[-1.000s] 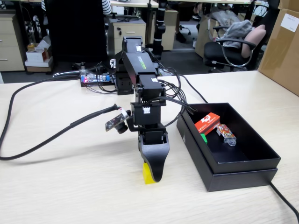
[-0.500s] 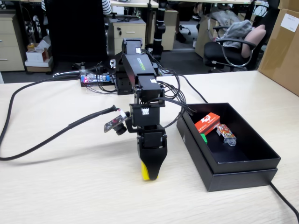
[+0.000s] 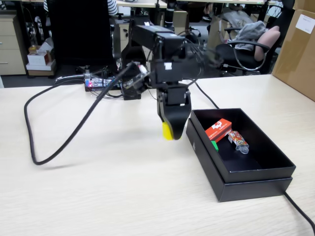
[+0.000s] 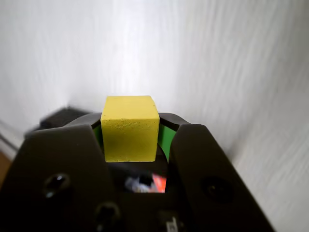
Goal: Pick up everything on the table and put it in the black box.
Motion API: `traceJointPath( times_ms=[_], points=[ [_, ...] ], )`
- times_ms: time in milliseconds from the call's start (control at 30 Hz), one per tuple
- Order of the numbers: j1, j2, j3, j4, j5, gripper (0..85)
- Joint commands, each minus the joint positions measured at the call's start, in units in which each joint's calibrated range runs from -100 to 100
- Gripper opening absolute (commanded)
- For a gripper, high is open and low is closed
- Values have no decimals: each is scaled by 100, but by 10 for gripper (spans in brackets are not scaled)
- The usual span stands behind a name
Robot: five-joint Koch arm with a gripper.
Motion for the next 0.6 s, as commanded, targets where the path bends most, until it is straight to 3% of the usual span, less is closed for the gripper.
traceJointPath(
  times_ms=[0, 300, 567],
  points=[
    [303, -1328, 85, 23, 107, 82],
    [1031, -1741, -441, 757, 361, 84],
    [1084, -410, -641, 1811, 298, 84]
  ],
)
